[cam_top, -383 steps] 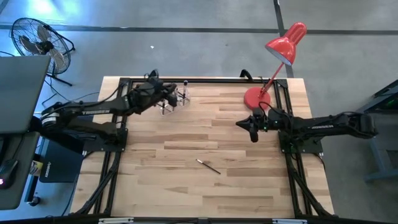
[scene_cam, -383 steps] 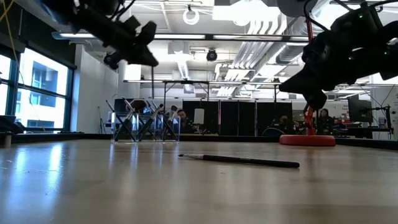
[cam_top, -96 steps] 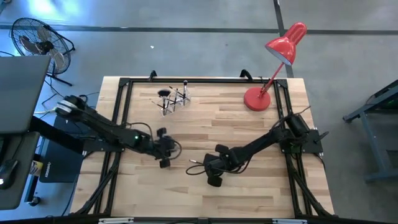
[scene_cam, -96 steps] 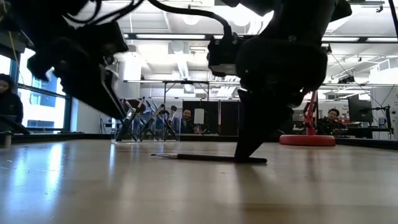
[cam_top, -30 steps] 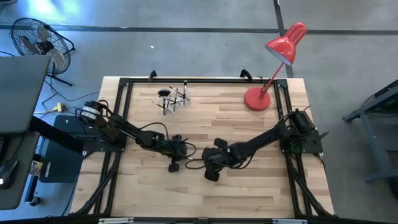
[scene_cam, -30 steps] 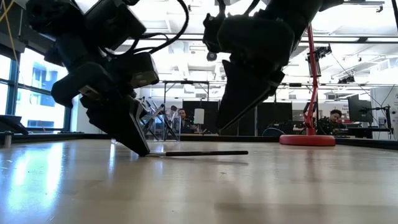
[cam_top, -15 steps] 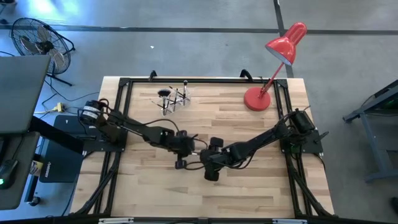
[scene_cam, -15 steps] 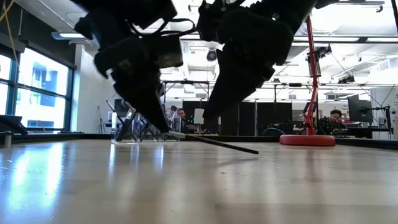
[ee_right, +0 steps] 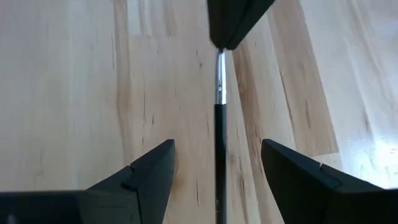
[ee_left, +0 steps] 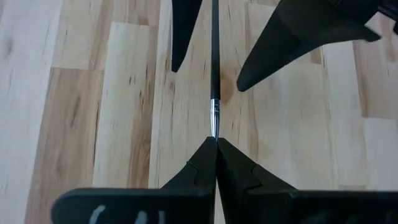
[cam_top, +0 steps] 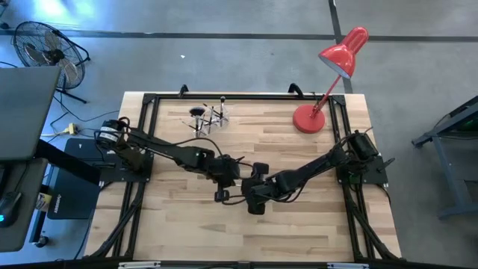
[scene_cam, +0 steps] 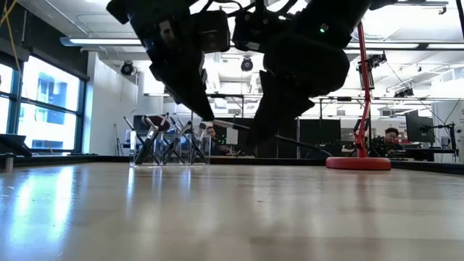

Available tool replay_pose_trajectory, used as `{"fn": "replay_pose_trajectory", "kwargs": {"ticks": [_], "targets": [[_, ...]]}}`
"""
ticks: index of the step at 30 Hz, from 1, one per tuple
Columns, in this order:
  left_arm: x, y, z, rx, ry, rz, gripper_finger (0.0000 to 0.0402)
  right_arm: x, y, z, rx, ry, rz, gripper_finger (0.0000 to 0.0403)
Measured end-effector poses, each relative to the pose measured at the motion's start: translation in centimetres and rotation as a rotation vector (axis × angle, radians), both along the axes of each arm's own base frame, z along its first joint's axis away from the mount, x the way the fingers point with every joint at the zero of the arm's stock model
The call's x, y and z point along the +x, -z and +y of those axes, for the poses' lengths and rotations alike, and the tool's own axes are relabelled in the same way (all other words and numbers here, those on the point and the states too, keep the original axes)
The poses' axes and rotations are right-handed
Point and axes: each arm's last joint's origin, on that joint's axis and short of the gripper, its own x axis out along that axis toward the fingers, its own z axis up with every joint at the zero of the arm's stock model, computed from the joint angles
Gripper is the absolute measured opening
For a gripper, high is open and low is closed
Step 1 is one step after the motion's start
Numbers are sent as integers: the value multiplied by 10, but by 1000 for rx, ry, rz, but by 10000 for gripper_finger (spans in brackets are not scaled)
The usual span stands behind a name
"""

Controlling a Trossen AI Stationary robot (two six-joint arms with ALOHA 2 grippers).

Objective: Put items in baskets/containers
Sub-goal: Put the eyeshadow brush into the transparent organizer

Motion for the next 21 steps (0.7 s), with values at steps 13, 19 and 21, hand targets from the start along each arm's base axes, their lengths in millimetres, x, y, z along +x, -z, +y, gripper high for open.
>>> {"fn": "replay_pose_trajectory", "kwargs": {"ticks": [13, 19, 21], "targets": [[1, -4, 2, 2, 4, 11, 0, -1, 2, -3, 22, -50, 55, 105], [2, -4, 3, -37, 15, 7, 0, -2, 3, -3, 22, -68, 74, 27], [2, -5, 4, -44, 16, 2, 0, -3, 3, -4, 30, -72, 87, 12]]}}
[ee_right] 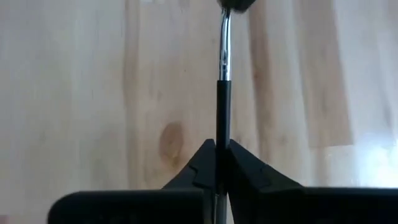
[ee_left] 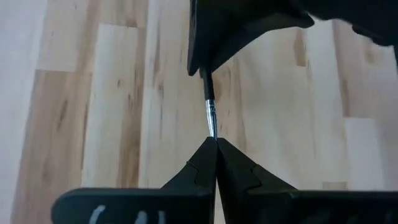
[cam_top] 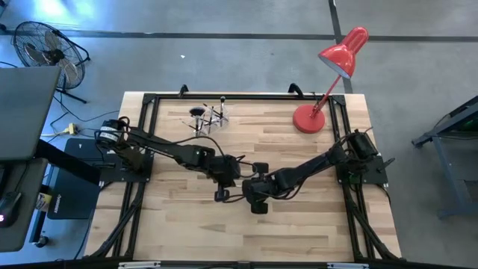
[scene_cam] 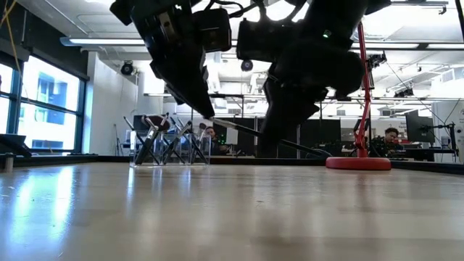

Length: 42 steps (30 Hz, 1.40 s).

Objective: Put items in baskets/containers
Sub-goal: Put the eyeshadow brush into the transparent organizer

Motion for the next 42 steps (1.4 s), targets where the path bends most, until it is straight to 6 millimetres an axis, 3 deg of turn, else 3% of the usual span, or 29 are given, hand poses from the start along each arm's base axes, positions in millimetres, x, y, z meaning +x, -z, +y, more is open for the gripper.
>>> {"fn": "replay_pose_trajectory", "kwargs": {"ticks": [6, 14, 18, 25, 29, 36, 42], "targets": [[1, -1, 0, -37, -30, -5, 5, -1, 1, 0, 51, -25, 31, 16], [-2, -1, 1, -38, -37, 27, 42, -1, 2, 0, 91, 26, 30, 20], [-16, -26, 6, -25, -106, -4, 47, -3, 2, 0, 148, 78, 47, 10], [-57, -62, 18, 161, -205, -5, 48, -15, 14, 2, 210, 180, 59, 11], [-81, -62, 28, 161, -228, -40, 48, -30, 17, -17, 341, 214, -6, 10], [-122, -39, 46, 62, -285, -265, 48, -57, -2, -63, 534, 311, -527, 10], [-143, -24, 49, -7, -291, -521, 48, -65, -16, -116, 508, 388, -801, 10]]}}
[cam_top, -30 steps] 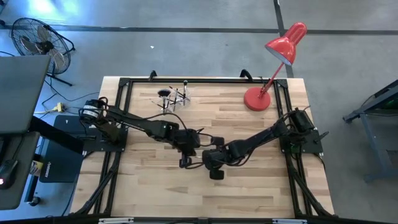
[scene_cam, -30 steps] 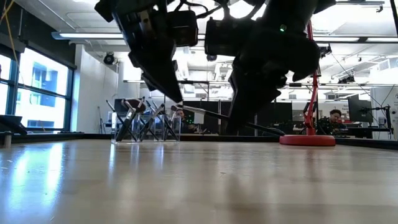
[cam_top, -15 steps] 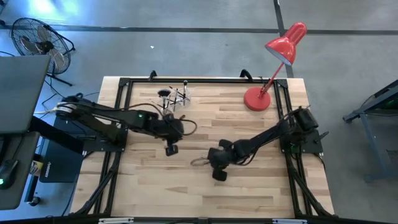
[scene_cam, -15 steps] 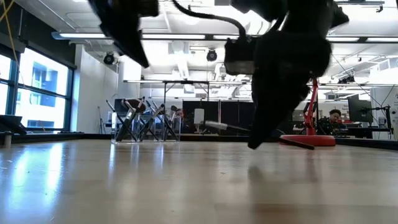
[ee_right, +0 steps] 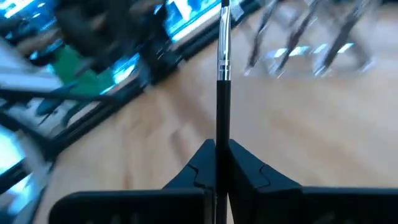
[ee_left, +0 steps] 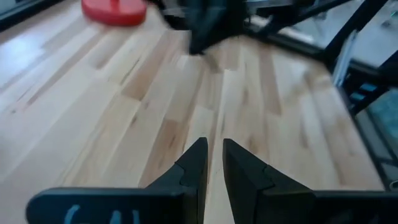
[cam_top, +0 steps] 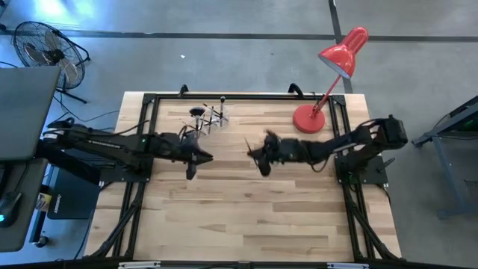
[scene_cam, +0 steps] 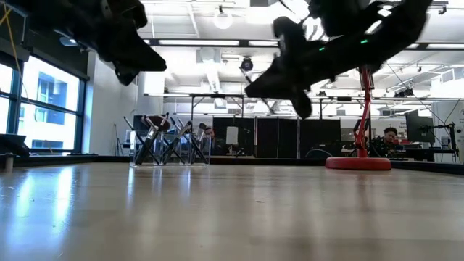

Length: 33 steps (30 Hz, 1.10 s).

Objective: Put items in baskets/containers
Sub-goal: Put the eyeshadow brush into the transparent organizer

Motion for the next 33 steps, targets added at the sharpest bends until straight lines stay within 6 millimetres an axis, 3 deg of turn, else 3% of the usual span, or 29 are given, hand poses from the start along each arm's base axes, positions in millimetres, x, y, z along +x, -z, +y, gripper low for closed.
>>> {"fn": "replay_pose_trajectory", "kwargs": {"ticks": [4, 10, 17, 26, 33], "targets": [[-5, 5, 0, 0, -6, -42, 48, 14, -8, -37, -73, 44, -30, 10], [-5, 6, 1, 1, -19, -32, 48, 43, -16, -95, -156, -31, -143, 10], [-5, 7, 0, -81, -16, -28, 48, 73, -2, -170, -189, -98, -298, 10], [-5, 6, -1, -200, -29, -32, 48, 133, 3, -220, -268, -243, -396, 10], [-5, 7, -1, -276, -59, -28, 48, 135, 11, -247, -272, -160, -332, 10]]}}
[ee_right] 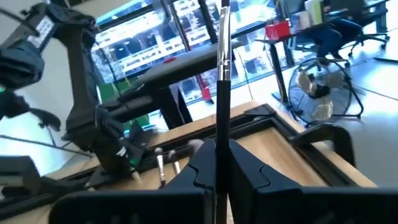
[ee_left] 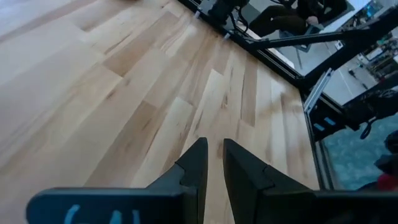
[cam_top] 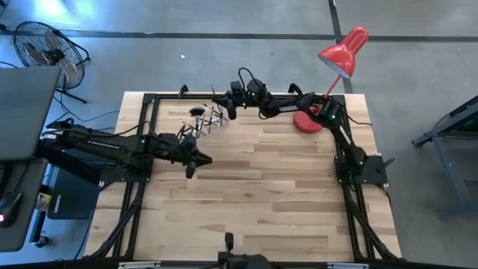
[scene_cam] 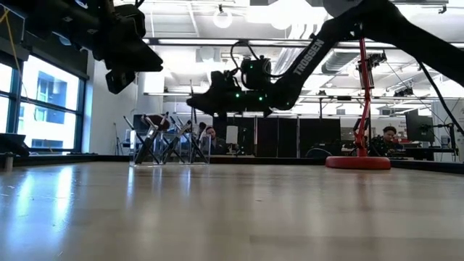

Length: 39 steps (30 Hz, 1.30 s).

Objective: Put items in baskets/containers
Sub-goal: Put the eyeshadow brush into the transparent organizer, then return to Home Position

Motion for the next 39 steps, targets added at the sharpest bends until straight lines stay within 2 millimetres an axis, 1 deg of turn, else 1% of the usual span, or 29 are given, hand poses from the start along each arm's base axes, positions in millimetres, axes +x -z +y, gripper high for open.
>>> {"fn": "replay_pose_trajectory", "kwargs": {"ticks": [3, 7, 12, 16, 22, 28, 36, 39], "targets": [[0, 0, 0, -15, -5, 1, 48, -1, 2, -2, 12, 15, 21, 10], [0, 0, 0, -14, -10, 0, 48, 4, 6, 6, -22, 53, 50, 15], [0, 0, 0, -16, -11, 0, 48, 7, 7, 9, -18, 97, 67, 16], [0, 0, 0, -15, -11, 0, 48, 7, 8, 9, -26, 98, 74, 16], [0, 0, 0, -14, -12, 0, 48, 6, 10, 8, 30, 95, 90, 45], [0, 0, 0, -27, -19, 0, 48, 6, 10, 7, 33, 95, 91, 63], [0, 1, 1, -27, -32, 14, 48, 6, 10, 7, 32, 93, 90, 66], [-2, 5, 1, -20, -43, 55, 48, 5, 6, 9, 31, 27, 80, 64]]}}
